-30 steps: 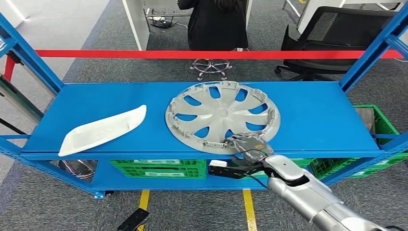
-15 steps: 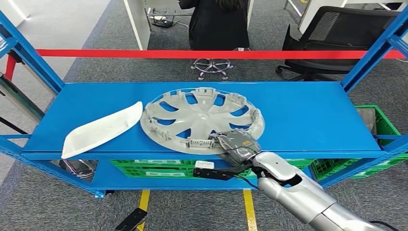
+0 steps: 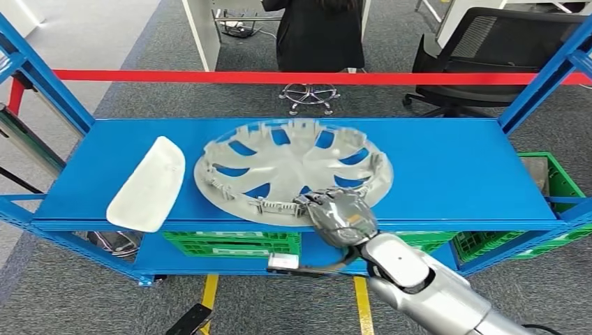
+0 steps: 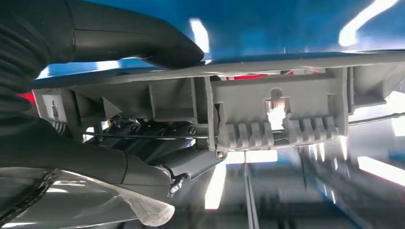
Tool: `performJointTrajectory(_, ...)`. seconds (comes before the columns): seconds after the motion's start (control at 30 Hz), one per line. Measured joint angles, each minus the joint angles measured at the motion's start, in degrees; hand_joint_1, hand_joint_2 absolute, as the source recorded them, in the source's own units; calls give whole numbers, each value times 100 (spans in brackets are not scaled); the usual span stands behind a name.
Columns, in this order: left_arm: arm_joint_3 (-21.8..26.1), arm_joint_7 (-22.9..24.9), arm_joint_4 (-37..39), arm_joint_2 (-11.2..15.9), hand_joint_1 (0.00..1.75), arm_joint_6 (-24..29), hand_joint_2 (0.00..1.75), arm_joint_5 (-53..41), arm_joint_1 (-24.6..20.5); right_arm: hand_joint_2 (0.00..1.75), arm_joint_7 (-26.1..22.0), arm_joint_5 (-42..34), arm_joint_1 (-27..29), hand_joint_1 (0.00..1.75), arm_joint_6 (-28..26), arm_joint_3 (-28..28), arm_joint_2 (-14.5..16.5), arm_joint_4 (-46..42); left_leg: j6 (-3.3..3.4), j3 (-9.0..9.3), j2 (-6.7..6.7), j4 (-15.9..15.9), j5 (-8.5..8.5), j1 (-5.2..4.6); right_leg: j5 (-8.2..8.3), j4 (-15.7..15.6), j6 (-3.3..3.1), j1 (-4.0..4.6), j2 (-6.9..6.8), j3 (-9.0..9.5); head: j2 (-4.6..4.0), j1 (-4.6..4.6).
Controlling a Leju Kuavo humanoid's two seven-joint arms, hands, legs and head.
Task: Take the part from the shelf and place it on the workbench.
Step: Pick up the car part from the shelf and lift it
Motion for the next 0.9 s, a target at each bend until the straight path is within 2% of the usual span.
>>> performJointTrajectory(0.07, 78, -144, 5, 12, 0, -112, 175, 60, 40, 175, 206, 743, 313, 175, -643, -18, -151, -530, 0, -14, -5, 0, -1, -1, -2, 0, -1, -2, -5, -12, 0, -1)
performJointTrajectory(0.13, 124, -163, 13, 27, 0, -152, 175, 61, 62, 175, 263, 1155, 570, 175, -1018, -62, -250, -884, 1, -18, -5, 0, -2, -1, -4, -1, -2, -4, -6, -16, 0, -1)
performJointTrajectory(0.4, 153, -256, 18, 45, 0, -94, 175, -27, 86, 175, 481, 1875, 1548, 175, -1681, -239, -532, -1859, 1, -24, -26, -1, -2, -2, -13, -2, -3, -3, -23, -17, 0, 0)
performJointTrajectory(0.5, 183, -369, 19, 39, 0, -102, 175, -16, 82, 175, 364, 1656, 1800, 175, -1791, -322, -577, -2094, 1, -23, -28, 0, -1, -2, -13, -3, -3, -4, -28, -17, 0, 0)
performJointTrajectory(0.67, 249, -631, 19, 34, 0, -106, 175, -22, 83, 175, -353, 499, 2291, 175, -1870, -553, -579, -2515, 3, -25, -36, 2, -3, -19, -12, -6, -1, -18, -36, -13, 0, -1)
performJointTrajectory(0.9, 291, -649, 19, 34, 0, -97, 175, -25, 76, 175, -500, 300, 2488, 175, -1871, -675, -578, -2745, 41, -25, -37, 17, -21, -56, -19, -8, 31, -56, -37, -11, 0, -2)
